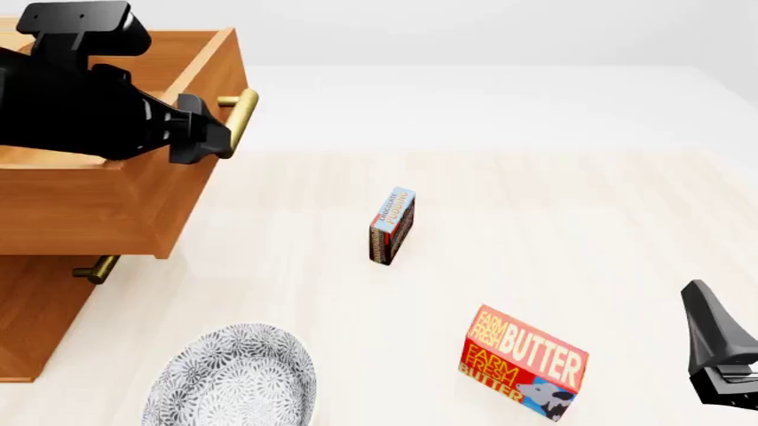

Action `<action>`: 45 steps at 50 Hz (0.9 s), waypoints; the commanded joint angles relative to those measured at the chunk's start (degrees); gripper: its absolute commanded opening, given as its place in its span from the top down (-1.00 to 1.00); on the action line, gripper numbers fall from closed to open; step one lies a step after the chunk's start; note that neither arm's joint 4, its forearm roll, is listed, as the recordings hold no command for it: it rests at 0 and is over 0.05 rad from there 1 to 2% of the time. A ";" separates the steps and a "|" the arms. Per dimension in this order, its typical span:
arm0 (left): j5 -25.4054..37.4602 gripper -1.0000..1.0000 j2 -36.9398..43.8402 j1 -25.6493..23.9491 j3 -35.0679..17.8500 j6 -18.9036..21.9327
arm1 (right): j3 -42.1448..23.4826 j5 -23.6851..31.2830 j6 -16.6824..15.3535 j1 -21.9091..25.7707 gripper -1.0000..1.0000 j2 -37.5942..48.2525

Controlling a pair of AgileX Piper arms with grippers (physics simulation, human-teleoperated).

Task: Put the chocolate pudding in the top drawer of the cabinet and close it.

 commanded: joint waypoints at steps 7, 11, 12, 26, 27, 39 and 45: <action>-0.72 -1.00 1.17 -2.70 -1.42 0.00 | 0.00 -0.01 -0.01 0.00 -1.00 0.02; -0.72 -1.00 1.15 -2.77 -1.57 0.17 | 0.00 0.00 0.00 0.00 -1.00 0.00; -0.74 -1.00 1.15 -2.86 -1.53 0.14 | 0.00 0.00 0.00 -0.01 -1.00 -0.01; -1.25 -1.00 2.10 -4.24 -2.22 -0.33 | 0.00 0.01 0.00 0.00 -1.00 -0.02; -1.66 -1.00 2.19 -4.40 -1.81 -0.49 | 0.00 0.00 0.01 0.00 -1.00 -0.01; -1.88 -1.00 2.25 -5.75 -2.13 -1.18 | 0.00 0.00 -0.01 0.01 -1.00 0.00; -2.19 -1.00 2.38 -6.56 -2.32 -1.41 | 0.00 0.00 0.01 -0.01 -1.00 -0.01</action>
